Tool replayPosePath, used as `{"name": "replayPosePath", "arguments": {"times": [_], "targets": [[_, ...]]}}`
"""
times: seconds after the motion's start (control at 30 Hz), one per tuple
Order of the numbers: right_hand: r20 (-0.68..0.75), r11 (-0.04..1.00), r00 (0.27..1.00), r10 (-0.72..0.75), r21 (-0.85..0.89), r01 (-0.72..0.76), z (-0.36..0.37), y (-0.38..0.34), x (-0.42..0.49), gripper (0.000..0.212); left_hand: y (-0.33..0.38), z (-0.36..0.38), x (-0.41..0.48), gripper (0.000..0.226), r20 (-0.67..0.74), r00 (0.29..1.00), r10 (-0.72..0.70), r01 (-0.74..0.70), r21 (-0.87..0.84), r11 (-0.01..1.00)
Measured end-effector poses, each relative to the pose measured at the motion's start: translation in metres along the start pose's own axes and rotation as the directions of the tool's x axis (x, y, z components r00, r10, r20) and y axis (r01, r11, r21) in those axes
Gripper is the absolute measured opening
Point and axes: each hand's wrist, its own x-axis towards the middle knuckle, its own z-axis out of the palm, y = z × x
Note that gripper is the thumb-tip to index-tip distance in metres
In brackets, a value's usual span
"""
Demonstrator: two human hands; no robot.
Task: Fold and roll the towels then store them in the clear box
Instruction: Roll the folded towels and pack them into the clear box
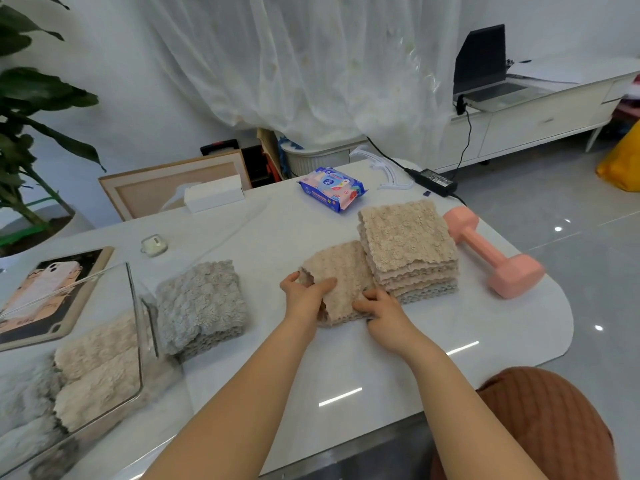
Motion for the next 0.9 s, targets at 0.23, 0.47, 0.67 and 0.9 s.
{"name": "replayPosePath", "arguments": {"times": [0.23,0.47,0.67,0.9], "targets": [[-0.041,0.994,0.999,0.000,0.109,0.005,-0.006,-0.005,-0.007,0.055,0.003,-0.003,-0.018,0.031,0.127,0.980,0.153,-0.177,0.208,0.962],[-0.498,0.918,0.867,0.013,0.349,0.187,-0.020,-0.039,-0.014,0.019,0.023,-0.024,-0.042,0.046,0.255,0.961,0.103,-0.099,-0.026,0.995],[0.125,0.484,0.990,0.059,0.864,-0.138,-0.009,-0.099,-0.007,0.035,0.064,-0.066,-0.070,0.034,0.247,0.950,0.191,-0.159,-0.144,0.977],[0.247,0.548,0.958,-0.147,0.826,-0.129,0.029,-0.192,0.003,0.020,0.111,-0.177,-0.096,0.034,0.065,0.897,0.437,-0.441,0.195,0.876]]}}
